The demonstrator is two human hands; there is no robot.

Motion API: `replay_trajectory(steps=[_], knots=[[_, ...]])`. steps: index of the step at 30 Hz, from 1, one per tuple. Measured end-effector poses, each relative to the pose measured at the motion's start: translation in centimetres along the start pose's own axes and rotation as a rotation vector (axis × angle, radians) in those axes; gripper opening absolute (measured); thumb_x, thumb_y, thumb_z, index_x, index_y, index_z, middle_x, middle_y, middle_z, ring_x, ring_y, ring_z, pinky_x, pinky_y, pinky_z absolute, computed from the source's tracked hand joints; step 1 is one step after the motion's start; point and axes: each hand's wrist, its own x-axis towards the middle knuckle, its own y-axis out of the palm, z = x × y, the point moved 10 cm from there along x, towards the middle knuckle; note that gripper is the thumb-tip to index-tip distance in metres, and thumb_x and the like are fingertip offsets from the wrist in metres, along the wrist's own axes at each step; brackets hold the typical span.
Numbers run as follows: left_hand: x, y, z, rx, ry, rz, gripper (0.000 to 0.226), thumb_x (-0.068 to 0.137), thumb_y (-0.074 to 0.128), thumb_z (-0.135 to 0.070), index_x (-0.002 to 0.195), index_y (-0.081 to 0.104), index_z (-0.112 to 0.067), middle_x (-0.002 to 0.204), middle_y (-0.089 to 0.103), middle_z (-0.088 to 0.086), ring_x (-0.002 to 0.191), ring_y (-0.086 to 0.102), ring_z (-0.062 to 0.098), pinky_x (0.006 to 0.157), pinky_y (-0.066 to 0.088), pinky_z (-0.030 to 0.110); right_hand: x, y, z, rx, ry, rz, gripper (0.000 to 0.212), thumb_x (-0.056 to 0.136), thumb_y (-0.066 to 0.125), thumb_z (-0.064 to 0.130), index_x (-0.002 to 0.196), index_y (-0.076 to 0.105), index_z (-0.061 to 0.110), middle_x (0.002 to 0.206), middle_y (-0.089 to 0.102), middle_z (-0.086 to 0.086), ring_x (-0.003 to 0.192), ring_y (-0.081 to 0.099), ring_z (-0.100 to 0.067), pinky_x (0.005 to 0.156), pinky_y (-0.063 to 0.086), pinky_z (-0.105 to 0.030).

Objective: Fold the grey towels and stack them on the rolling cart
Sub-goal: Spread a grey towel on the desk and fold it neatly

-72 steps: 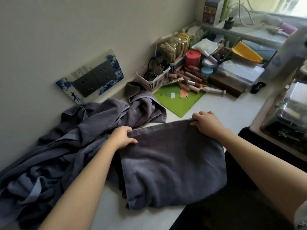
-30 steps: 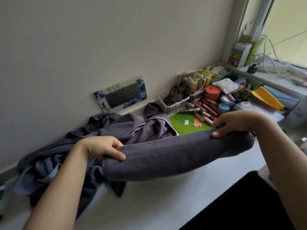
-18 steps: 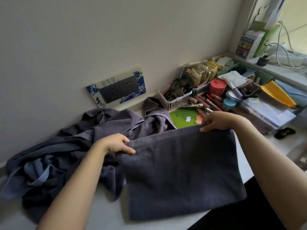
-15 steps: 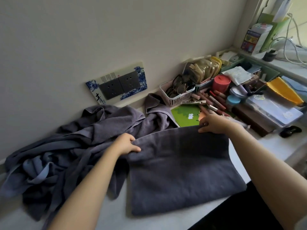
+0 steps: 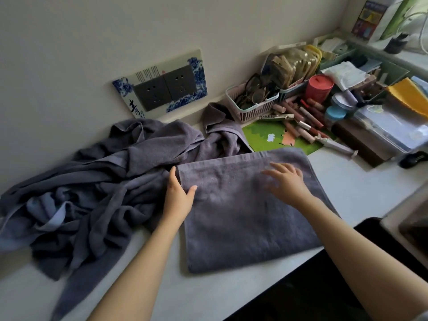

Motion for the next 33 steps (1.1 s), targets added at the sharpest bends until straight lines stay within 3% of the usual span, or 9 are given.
replay_trajectory(steps=[2, 6, 10, 13, 15, 19, 24, 30, 33], knots=[[-1.2, 0.5, 1.5, -0.057, -0.071, -0.009, 0.082, 0.083, 0.068, -0.024, 0.146, 0.017, -0.012, 0.141, 0.045, 0.014, 0.127, 0.046, 0.029, 0.105, 0.039, 0.040, -1.7, 1.8, 1.3, 0.045, -0.014, 0.034, 0.043, 0.086, 0.060, 0.039, 0.128, 0.052, 0.036, 0.147, 0.037, 0.003, 0.135, 0.028, -0.025, 0.107, 0.018, -0.037], [-2.7, 1.3, 4.4, -0.184, -0.246, 0.024, 0.060, 0.080, 0.070, -0.027, 0.130, 0.043, -0.009, 0.117, 0.063, 0.007, 0.108, 0.060, 0.026, 0.089, 0.048, 0.035, -5.4, 5.1, 5.0, 0.122, -0.052, 0.081, 0.052, 0.084, 0.041, 0.056, 0.131, 0.051, 0.034, 0.147, 0.038, 0.003, 0.135, 0.029, -0.024, 0.109, 0.019, -0.038], [-2.1, 1.7, 4.5, -0.279, -0.259, 0.166, 0.025, 0.083, 0.068, -0.027, 0.100, 0.066, -0.009, 0.095, 0.070, 0.005, 0.091, 0.066, 0.023, 0.075, 0.052, 0.032, -8.2, 5.7, 9.5, 0.454, -0.050, -0.029, 0.045, 0.086, 0.045, 0.043, 0.125, 0.058, 0.024, 0.135, 0.053, 0.002, 0.128, 0.041, -0.021, 0.107, 0.025, -0.030], [-1.4, 1.7, 3.5, -0.379, -0.220, 0.225, 0.021, 0.083, 0.069, -0.026, 0.099, 0.063, -0.013, 0.100, 0.069, 0.005, 0.093, 0.065, 0.021, 0.085, 0.053, 0.036, -9.8, 7.0, 11.1, 0.685, 0.044, -0.077, 0.033, 0.093, 0.050, 0.031, 0.122, 0.060, 0.021, 0.129, 0.057, 0.005, 0.129, 0.040, -0.010, 0.108, 0.025, -0.020], [-0.7, 1.6, 3.3, -0.405, -0.207, 0.211, 0.019, 0.085, 0.067, -0.026, 0.097, 0.058, -0.014, 0.101, 0.067, 0.006, 0.095, 0.063, 0.021, 0.087, 0.051, 0.036, -10.9, 8.2, 11.9, 0.588, -0.006, -0.092, 0.044, 0.092, 0.040, 0.050, 0.122, 0.061, 0.025, 0.135, 0.053, 0.007, 0.133, 0.033, -0.006, 0.113, 0.023, -0.026], [-0.1, 3.2, 4.4, -0.688, -0.425, 0.267, 0.040, 0.084, 0.069, -0.020, 0.113, 0.045, -0.008, 0.112, 0.061, 0.013, 0.103, 0.061, 0.026, 0.094, 0.050, 0.043, -11.7, 9.3, 12.3, 0.429, -0.067, -0.075, 0.070, 0.083, 0.015, 0.075, 0.126, 0.055, 0.036, 0.143, 0.035, 0.016, 0.139, 0.020, -0.002, 0.114, 0.007, -0.023], [1.6, 2.9, 3.8, -0.858, -0.446, 0.257, 0.047, 0.086, 0.064, -0.005, 0.128, 0.043, -0.004, 0.118, 0.059, 0.016, 0.100, 0.059, 0.026, 0.085, 0.048, 0.038, -12.7, 8.4, 15.1, 0.461, -0.134, -0.160, 0.051, 0.082, 0.039, 0.072, 0.114, 0.062, 0.040, 0.113, 0.058, 0.012, 0.108, 0.042, -0.007, 0.095, 0.032, -0.032], [3.4, 2.8, 3.8, -0.957, -0.466, 0.236, 0.041, 0.088, 0.054, 0.000, 0.128, 0.053, -0.008, 0.104, 0.064, 0.009, 0.084, 0.061, 0.017, 0.072, 0.050, 0.031, -14.4, 11.3, 16.6, 0.365, -0.140, -0.112, 0.059, 0.061, 0.060, 0.076, 0.112, 0.058, 0.045, 0.110, 0.053, 0.007, 0.111, 0.035, -0.012, 0.097, 0.023, -0.033], [3.6, 2.8, 3.6, -0.975, -0.457, 0.192, 0.045, 0.086, 0.056, 0.002, 0.129, 0.052, -0.011, 0.113, 0.062, 0.012, 0.084, 0.062, 0.017, 0.079, 0.051, 0.034, -14.1, 11.6, 16.3, 0.340, -0.116, -0.106, 0.056, 0.057, 0.066, 0.066, 0.107, 0.057, 0.044, 0.108, 0.053, 0.007, 0.108, 0.038, -0.016, 0.094, 0.025, -0.034]])
